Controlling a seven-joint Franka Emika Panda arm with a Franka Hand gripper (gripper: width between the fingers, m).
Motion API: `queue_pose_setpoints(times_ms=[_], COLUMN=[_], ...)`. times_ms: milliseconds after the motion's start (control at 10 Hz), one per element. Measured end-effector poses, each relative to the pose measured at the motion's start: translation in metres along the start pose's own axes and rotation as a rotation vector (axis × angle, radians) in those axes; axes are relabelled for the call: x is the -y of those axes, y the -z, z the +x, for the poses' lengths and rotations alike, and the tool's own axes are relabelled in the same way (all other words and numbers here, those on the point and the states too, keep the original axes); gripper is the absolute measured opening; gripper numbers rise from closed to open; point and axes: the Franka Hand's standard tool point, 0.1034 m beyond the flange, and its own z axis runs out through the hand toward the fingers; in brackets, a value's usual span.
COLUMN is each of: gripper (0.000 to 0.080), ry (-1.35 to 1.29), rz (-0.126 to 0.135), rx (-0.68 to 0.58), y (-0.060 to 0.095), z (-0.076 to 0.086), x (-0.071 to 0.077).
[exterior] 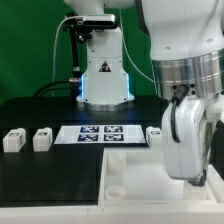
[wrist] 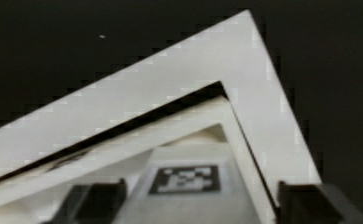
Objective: Assemble one leg
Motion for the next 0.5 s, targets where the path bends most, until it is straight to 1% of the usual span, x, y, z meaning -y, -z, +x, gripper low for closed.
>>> queue_pose_setpoints(times_ms=[100, 200, 300, 400, 500], gripper=[0.0539, 0.0539, 0.0628, 0.0643, 0.0643], ry=[0.0, 0.009, 0.029, 0.044, 0.053], rz=[0.0, 0.002, -0.003, -0.011, -0.019], rx=[0.0, -0.001, -0.007, -0.01, -0.008], y=[0.0, -0.001, -0.004, -0.002, 0.004], z=[0.0, 0.0, 0.002, 0.003, 0.003], x=[0.0, -0.001, -0.01, -0.018, -0.027])
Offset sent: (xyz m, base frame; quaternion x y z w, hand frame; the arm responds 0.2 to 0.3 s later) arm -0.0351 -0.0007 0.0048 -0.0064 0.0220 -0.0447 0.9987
